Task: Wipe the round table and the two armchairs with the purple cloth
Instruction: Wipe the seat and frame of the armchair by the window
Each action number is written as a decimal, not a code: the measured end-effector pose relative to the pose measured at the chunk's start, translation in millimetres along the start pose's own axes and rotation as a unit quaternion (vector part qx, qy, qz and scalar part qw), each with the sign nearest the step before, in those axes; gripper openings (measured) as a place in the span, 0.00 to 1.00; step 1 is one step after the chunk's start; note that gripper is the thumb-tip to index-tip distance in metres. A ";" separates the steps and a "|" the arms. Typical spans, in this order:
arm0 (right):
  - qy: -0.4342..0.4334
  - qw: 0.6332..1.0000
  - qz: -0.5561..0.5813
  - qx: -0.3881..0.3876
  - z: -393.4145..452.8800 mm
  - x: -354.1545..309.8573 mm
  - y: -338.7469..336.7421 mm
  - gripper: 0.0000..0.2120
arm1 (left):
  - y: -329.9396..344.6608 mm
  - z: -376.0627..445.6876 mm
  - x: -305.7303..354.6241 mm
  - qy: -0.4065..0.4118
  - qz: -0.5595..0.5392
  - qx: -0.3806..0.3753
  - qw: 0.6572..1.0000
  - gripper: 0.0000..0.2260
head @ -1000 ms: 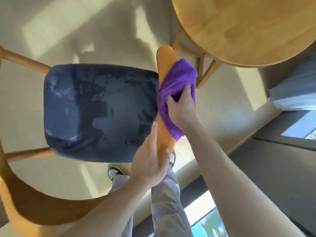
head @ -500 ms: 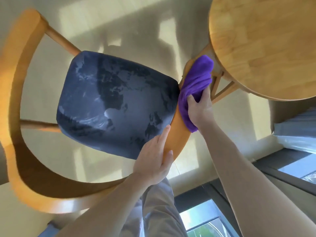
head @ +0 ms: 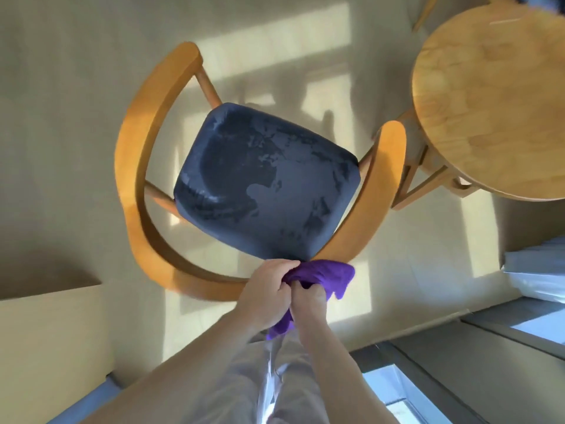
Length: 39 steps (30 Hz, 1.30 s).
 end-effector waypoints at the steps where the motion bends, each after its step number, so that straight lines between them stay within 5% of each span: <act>1: 0.012 1.000 0.003 -0.014 -10.2 3.7 13.8 0.15 | -16.7 -8.8 -11.1 -0.001 0.007 0.020 1.000 0.27; 6: 0.102 0.981 0.142 -0.079 -48.5 12.5 73.8 0.15 | -102.8 -61.4 -50.6 0.072 0.095 0.159 0.980 0.19; 10: 0.152 0.941 0.279 -0.119 -97.3 3.1 121.9 0.08 | -155.7 -110.0 -103.6 -0.004 0.066 0.285 0.956 0.18; 13: 0.145 0.918 0.324 -0.180 -140.1 -17.4 159.3 0.17 | -157.2 -141.1 -153.8 -0.173 -0.101 0.301 0.932 0.13; 16: 0.149 0.906 0.339 -0.205 -168.6 -37.9 188.8 0.21 | -139.6 -149.7 -178.9 -0.300 -0.316 0.260 0.862 0.09; 19: 0.094 0.927 0.285 -0.224 -180.9 -55.9 195.7 0.20 | -146.7 -129.1 -164.9 -0.269 -0.512 0.241 0.779 0.04; 23: 0.133 0.919 0.225 -0.294 -194.6 -57.2 182.7 0.29 | -145.6 -104.4 -154.3 -0.298 -0.609 0.222 0.701 0.12; 28: -0.030 0.963 0.075 -0.257 -183.2 -86.1 141.4 0.13 | -131.4 -77.4 -154.0 -0.329 -0.567 0.260 0.709 0.21; 31: -0.117 0.971 -0.026 -0.209 -163.5 -109.2 127.1 0.13 | -131.1 -60.4 -158.3 -0.359 -0.528 0.303 0.708 0.23; 34: -0.284 0.919 -0.190 -0.197 -154.7 -124.7 132.6 0.15 | -138.2 -43.7 -172.5 -0.397 -0.493 0.316 0.707 0.25; 37: -0.400 0.839 -0.288 -0.229 -157.1 -122.2 155.6 0.08 | -159.3 -27.0 -187.7 -0.395 -0.428 0.318 0.748 0.27; 39: -0.427 0.798 -0.344 -0.250 -157.2 -108.9 175.4 0.16 | -176.5 -14.0 -198.3 -0.383 -0.381 0.316 0.780 0.29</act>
Point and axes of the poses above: each hand's wrist, its own z-axis towards the middle knuckle, its own y-axis out of the palm, x = y × z, the point moved 8 cm from there along z, towards the middle knuckle, and after that the axes turned 6 degrees about x, right-handed, at the moved point
